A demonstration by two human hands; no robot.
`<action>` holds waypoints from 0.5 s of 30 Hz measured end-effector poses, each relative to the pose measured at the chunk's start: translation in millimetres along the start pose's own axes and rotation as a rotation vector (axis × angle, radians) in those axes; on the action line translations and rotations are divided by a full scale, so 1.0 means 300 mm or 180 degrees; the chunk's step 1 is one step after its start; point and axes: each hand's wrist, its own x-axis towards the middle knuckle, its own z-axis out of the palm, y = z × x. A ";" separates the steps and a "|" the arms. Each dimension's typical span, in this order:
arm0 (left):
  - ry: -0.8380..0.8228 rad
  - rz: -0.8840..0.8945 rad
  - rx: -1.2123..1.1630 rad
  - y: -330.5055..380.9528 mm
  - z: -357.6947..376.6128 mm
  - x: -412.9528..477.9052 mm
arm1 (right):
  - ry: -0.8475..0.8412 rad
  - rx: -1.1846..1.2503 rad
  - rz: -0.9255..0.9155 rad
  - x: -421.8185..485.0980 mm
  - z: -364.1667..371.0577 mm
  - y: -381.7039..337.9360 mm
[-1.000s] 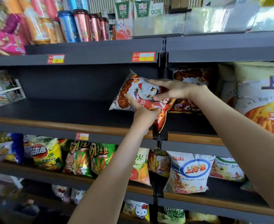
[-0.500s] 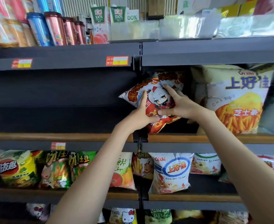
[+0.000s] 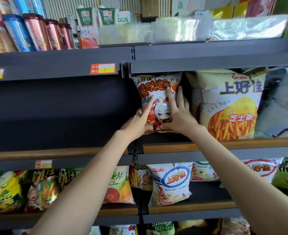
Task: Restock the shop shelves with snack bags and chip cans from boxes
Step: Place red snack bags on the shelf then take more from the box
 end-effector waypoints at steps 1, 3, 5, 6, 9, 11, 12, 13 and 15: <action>0.0023 0.0095 0.0041 -0.002 0.004 0.001 | 0.0088 -0.0011 -0.0012 -0.006 0.005 0.000; 0.0006 0.0273 0.0095 -0.003 0.010 -0.001 | 0.0208 -0.0011 -0.0014 -0.018 0.016 0.005; -0.0054 0.0327 0.0112 -0.003 0.012 0.002 | 0.0212 0.0003 0.0029 -0.024 0.028 0.016; -0.0070 0.0282 0.0173 -0.003 0.013 0.007 | 0.0160 0.0023 0.0092 -0.025 0.033 0.022; 0.0356 -0.0101 0.0982 -0.001 0.014 0.028 | 0.0007 0.0186 0.0269 -0.019 0.045 0.032; 0.0678 -0.0116 0.1404 0.008 0.016 0.040 | -0.0034 0.0243 0.0351 -0.010 0.040 0.027; 0.0705 -0.0052 0.1509 0.011 0.019 0.042 | -0.0050 0.0200 0.0399 -0.006 0.035 0.023; 0.0675 -0.0011 0.1558 0.014 0.021 0.044 | -0.0076 0.0135 0.0451 -0.001 0.028 0.019; 0.0607 -0.0041 0.1518 0.021 0.024 0.045 | -0.0139 0.0020 0.0562 0.003 0.020 0.007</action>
